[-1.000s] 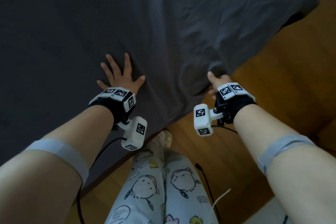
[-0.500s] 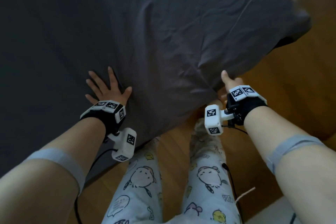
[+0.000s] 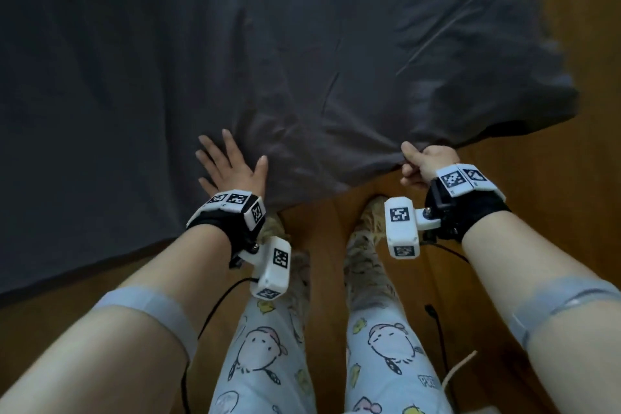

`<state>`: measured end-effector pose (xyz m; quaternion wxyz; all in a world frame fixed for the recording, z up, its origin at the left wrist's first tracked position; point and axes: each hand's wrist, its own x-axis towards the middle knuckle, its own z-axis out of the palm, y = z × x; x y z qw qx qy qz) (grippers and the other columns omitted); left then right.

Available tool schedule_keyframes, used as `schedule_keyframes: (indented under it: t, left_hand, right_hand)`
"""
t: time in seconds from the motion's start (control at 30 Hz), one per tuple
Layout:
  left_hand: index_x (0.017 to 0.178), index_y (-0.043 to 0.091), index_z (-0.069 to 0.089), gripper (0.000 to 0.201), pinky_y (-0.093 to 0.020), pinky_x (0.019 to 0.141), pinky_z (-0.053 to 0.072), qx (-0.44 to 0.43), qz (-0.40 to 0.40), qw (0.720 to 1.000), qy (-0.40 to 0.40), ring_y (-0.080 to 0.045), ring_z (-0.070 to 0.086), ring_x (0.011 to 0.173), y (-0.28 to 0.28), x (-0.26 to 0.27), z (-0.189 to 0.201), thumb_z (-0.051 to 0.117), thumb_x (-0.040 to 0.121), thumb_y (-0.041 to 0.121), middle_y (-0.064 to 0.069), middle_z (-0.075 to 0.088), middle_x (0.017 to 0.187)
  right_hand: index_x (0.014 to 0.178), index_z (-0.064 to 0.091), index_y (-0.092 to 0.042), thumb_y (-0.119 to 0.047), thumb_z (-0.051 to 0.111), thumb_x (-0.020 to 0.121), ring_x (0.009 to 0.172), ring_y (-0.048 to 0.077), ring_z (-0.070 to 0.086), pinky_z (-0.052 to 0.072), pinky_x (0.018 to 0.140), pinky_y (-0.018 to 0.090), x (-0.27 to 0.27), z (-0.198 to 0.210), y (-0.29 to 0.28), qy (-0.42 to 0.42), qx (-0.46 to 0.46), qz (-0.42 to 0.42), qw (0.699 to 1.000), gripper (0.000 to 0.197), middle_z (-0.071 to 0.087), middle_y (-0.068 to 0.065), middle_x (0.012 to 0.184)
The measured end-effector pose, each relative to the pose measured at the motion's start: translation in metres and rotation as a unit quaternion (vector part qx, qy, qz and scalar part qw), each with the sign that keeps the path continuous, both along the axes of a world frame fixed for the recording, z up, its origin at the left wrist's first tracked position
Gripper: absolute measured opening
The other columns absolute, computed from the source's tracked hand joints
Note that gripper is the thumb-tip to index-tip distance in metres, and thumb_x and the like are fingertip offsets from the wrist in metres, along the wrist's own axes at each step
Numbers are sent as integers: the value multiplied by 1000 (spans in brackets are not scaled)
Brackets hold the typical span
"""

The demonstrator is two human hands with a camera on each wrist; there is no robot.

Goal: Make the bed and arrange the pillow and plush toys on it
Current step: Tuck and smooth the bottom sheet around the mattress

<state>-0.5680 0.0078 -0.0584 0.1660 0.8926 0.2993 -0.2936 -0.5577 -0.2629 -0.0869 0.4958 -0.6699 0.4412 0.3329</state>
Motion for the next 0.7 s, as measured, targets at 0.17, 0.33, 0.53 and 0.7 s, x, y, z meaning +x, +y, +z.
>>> schedule_keyframes:
  t: [0.17, 0.33, 0.53, 0.7]
  left_hand:
    - [149, 27, -5, 75, -53, 116, 3, -9, -13, 1000, -1, -26, -15, 146, -10, 0, 5, 42, 93, 42, -6, -21, 156]
    - [148, 31, -6, 73, -51, 117, 0, -40, -75, 996, 1, -22, -18, 146, -38, 9, 12, 42, 94, 42, -2, -24, 156]
    - [148, 36, -1, 68, -50, 117, 2, -77, -176, 981, -1, -23, -18, 146, -82, 42, 17, 41, 94, 40, 3, -22, 157]
    - [146, 44, 7, 63, -55, 116, 2, -68, -219, 971, 67, -30, -20, 144, -123, 64, 12, 43, 94, 42, -2, -25, 156]
  right_hand:
    - [64, 54, -14, -33, 57, 91, 30, 3, 52, 49, 46, 17, -9, -2, -28, -35, -22, 18, 999, 33, 55, -9, 35]
    - [63, 55, -13, -28, 58, 91, 31, 7, 51, 49, 52, 24, -7, -6, -25, -28, -33, 11, 999, 32, 55, -5, 36]
    - [111, 51, -6, -35, 38, 97, 57, 20, 63, 48, 48, 31, 11, 1, -72, 13, -98, -63, 993, 35, 63, 15, 91]
    - [112, 48, -14, -55, 36, 93, 65, 16, 59, 49, 53, 30, 51, 16, -117, 1, -66, -135, 989, 47, 60, 3, 87]
